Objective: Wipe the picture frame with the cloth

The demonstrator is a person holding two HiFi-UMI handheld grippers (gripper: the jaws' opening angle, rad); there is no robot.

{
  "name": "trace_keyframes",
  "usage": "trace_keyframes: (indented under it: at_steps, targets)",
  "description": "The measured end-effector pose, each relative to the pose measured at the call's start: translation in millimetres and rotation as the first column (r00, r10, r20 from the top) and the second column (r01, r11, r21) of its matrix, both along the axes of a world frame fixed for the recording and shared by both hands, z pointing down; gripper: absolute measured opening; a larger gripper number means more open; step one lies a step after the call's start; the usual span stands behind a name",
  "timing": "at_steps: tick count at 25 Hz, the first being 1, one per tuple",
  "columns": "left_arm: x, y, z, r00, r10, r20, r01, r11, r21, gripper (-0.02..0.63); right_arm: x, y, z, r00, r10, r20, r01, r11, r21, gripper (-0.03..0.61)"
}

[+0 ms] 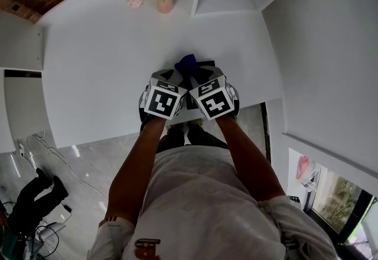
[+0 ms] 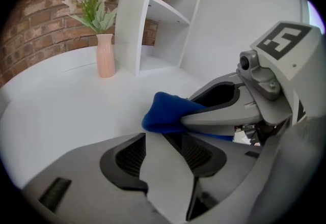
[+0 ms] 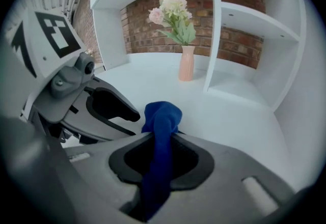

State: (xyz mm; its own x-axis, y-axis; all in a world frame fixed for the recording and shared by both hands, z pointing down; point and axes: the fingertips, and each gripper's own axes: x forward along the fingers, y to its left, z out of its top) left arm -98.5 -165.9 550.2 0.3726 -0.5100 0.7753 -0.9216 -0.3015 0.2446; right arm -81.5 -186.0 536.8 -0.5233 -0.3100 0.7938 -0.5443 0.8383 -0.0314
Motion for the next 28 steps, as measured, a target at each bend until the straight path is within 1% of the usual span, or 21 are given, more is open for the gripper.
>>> trace_keyframes:
  at_steps: [5, 10, 17, 20, 25, 28]
  targets:
    - [-0.8, 0.9, -0.3, 1.000, -0.016, -0.012, 0.016, 1.000, 0.002, 0.215, 15.7, -7.9, -1.1, 0.999, 0.023, -0.030, -0.022, 0.999, 0.024, 0.078]
    - [-2.0, 1.9, -0.5, 0.999, -0.024, -0.027, 0.024, 1.000, 0.002, 0.219, 46.2, -20.3, -3.3, 0.995, 0.090, -0.050, -0.088, 0.995, 0.036, 0.078]
    - [-2.8, 1.5, 0.4, 0.999, -0.022, -0.041, 0.022, 1.000, 0.001, 0.222, 82.9, -27.6, -8.8, 0.980, 0.188, -0.058, -0.185, 0.982, 0.043, 0.078]
    - [-2.1, 1.4, 0.0, 0.999, -0.019, -0.043, 0.019, 1.000, 0.004, 0.222, 82.2, -20.2, -20.1, 0.981, 0.195, -0.024, -0.193, 0.980, 0.046, 0.077]
    - [-2.3, 0.4, -5.6, 0.999, -0.015, -0.050, 0.016, 1.000, 0.016, 0.222, 55.7, 3.8, -36.0, 0.984, 0.165, 0.065, -0.166, 0.986, 0.002, 0.078]
    - [0.3, 2.2, -6.3, 0.999, 0.003, -0.052, -0.003, 1.000, 0.015, 0.222, 40.3, 13.1, -33.5, 0.987, 0.142, 0.074, -0.141, 0.990, -0.020, 0.077]
